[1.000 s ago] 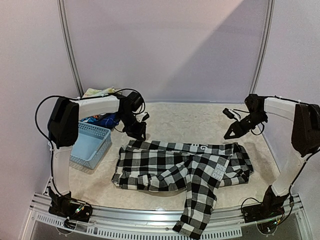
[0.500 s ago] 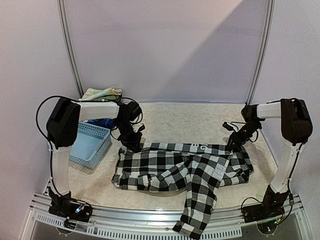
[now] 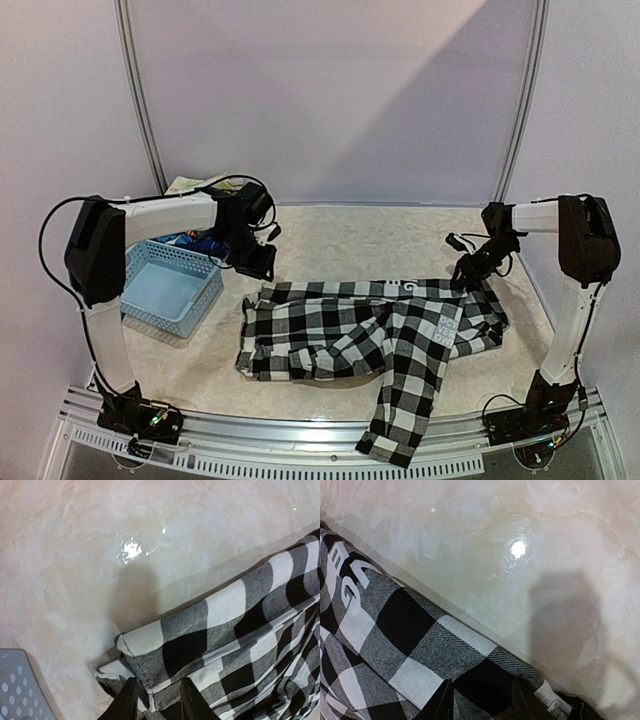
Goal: Fold and stack the mixed laundry pile
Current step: Move the rectangle-folded shirt to the center of the board.
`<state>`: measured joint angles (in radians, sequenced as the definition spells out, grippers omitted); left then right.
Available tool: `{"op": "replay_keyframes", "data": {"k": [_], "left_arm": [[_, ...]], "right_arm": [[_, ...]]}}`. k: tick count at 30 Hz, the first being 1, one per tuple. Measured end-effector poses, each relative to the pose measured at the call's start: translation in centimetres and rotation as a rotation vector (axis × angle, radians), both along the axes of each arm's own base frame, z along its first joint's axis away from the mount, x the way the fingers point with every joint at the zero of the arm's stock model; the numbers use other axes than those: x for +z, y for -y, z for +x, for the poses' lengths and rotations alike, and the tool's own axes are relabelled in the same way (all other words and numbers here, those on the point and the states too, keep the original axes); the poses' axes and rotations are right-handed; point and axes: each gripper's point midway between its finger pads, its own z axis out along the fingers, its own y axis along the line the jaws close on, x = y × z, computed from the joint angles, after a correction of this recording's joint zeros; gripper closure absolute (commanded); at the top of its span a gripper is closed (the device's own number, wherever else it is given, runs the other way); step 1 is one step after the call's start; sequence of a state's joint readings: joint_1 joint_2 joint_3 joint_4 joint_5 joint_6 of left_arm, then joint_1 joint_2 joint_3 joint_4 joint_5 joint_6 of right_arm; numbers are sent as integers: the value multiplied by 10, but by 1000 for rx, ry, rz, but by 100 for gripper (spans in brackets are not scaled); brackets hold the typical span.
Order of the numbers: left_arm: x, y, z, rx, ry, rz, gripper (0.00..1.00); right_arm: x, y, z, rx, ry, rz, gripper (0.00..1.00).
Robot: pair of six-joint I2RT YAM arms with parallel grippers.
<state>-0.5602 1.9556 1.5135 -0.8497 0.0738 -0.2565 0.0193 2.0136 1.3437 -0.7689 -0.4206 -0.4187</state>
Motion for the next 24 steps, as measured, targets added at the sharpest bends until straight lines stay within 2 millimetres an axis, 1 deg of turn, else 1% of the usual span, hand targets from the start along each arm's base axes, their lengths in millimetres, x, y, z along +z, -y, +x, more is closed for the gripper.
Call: {"op": "replay_keyframes", "data": {"k": [2, 4, 6, 8, 12, 15, 18, 20, 24], "left_arm": [[1, 8, 6, 8, 14, -37, 70], [-3, 14, 11, 18, 7, -53, 70], [-11, 20, 19, 28, -6, -57, 69], [-24, 24, 22, 36, -34, -56, 68], [-48, 26, 14, 49, -106, -56, 68], [-54, 26, 7, 54, -135, -59, 69], [-58, 28, 7, 54, -153, -67, 69], [-60, 32, 13, 52, -160, -70, 69], [-60, 44, 43, 43, -140, -91, 70]], "right_arm": [[0, 0, 0, -1, 0, 0, 58], [0, 0, 1, -2, 0, 0, 56], [0, 1, 2, -6, 1, 1, 54], [1, 4, 2, -14, 1, 8, 53], [1, 14, 4, -40, 2, 12, 51], [1, 18, 5, -51, 2, 17, 50], [1, 19, 6, -55, 1, 28, 48], [1, 20, 7, -57, 1, 30, 47], [2, 23, 12, -65, 0, 27, 46]]}}
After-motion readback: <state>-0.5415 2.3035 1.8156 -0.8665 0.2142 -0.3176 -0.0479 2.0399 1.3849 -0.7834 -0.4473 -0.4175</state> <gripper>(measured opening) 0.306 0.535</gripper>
